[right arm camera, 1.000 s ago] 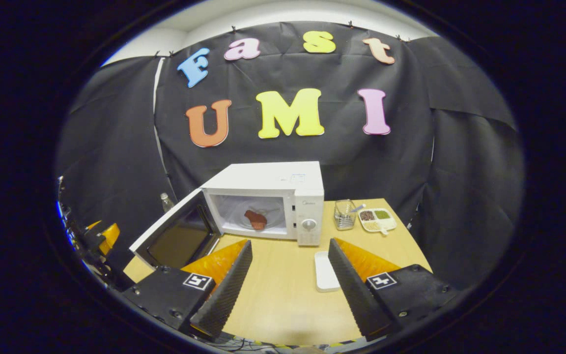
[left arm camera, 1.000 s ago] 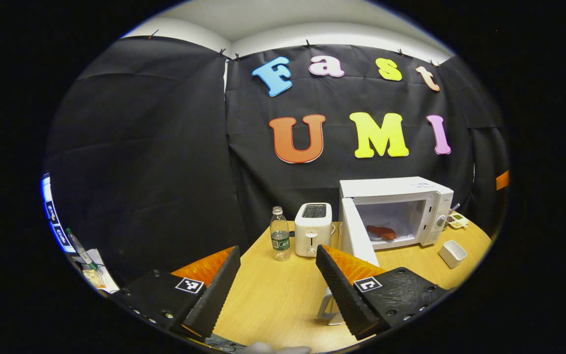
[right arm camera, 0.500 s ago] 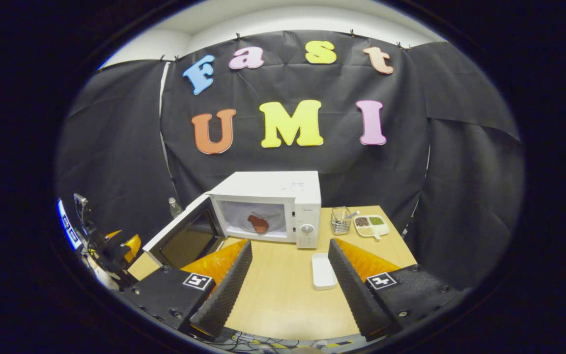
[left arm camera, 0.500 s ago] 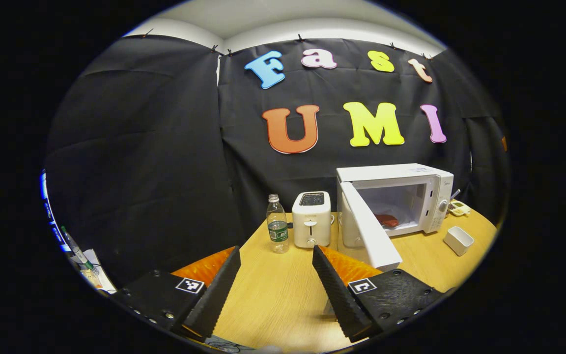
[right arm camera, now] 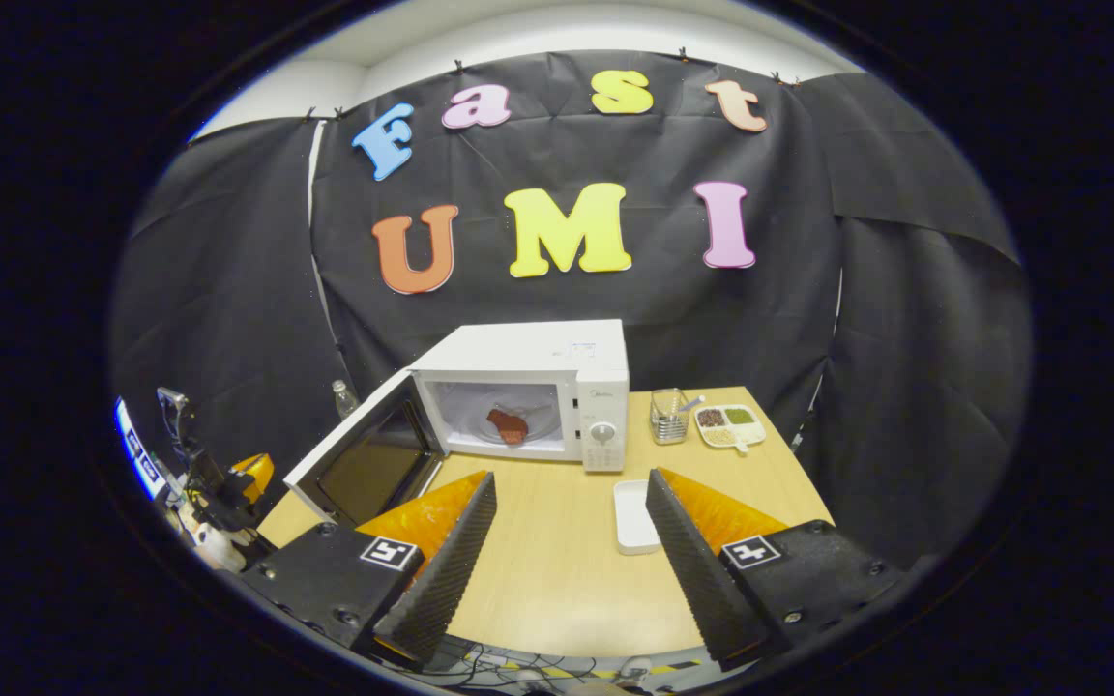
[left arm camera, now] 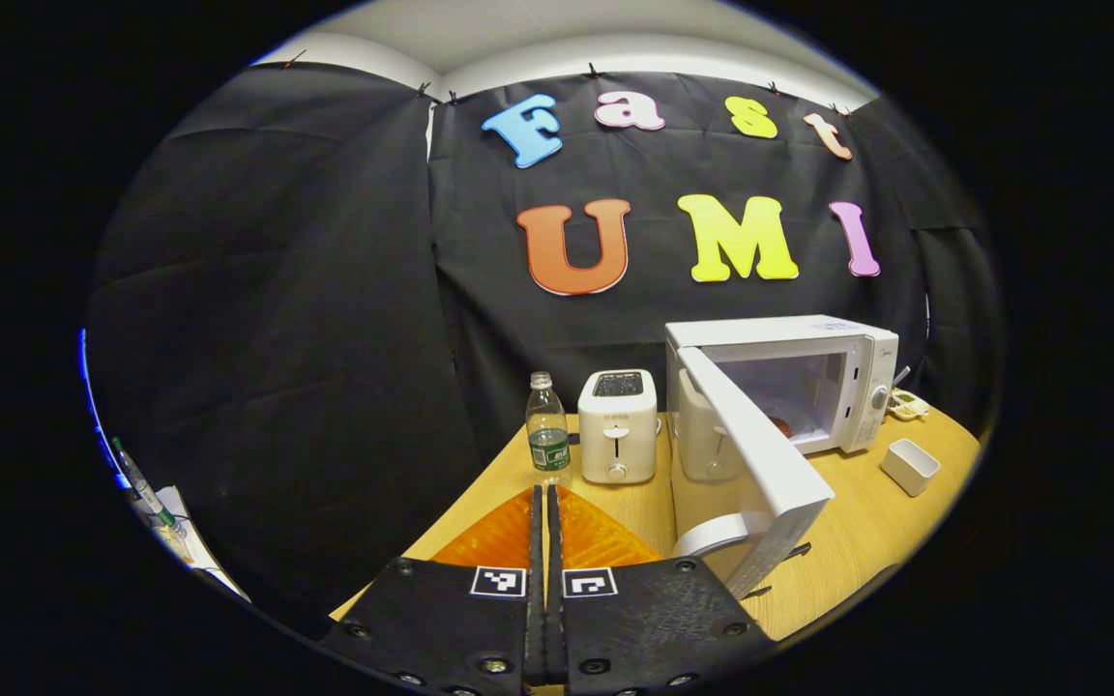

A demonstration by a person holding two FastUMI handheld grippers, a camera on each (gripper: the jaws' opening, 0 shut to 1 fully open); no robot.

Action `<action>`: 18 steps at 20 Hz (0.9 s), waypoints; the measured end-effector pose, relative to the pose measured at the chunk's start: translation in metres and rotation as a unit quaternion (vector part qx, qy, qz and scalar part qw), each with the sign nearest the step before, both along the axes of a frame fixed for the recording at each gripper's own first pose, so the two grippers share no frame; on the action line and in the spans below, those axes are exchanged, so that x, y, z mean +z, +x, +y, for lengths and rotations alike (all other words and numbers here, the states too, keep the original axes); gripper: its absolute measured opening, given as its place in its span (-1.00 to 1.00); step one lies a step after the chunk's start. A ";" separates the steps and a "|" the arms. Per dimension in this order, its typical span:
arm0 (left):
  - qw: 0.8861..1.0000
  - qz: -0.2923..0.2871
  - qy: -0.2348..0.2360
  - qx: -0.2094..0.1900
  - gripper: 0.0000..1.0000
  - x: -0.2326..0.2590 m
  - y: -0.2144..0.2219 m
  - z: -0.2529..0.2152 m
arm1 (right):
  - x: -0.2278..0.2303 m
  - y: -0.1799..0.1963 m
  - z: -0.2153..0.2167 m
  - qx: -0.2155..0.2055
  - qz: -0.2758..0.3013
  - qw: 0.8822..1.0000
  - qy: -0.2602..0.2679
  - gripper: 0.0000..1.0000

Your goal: Open the microwave oven with the left hand, put the food in, and close the microwave oven.

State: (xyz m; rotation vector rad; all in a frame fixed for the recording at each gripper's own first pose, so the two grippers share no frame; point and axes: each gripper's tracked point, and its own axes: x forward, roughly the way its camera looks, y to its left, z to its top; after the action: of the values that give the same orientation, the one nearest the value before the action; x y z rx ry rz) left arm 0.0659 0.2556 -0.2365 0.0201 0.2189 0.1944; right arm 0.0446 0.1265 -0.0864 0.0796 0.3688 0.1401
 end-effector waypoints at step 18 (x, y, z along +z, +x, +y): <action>0.994 0.029 0.008 -0.102 -1.00 -0.025 0.013 -0.094 | -0.016 -0.010 -0.012 -0.004 0.023 1.000 -0.002 0.80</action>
State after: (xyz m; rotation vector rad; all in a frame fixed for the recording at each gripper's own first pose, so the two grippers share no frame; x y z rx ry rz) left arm 0.0790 0.1611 -0.2615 0.0642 0.2707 -0.0079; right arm 0.0343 0.1147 -0.1021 0.0801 0.4145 0.1291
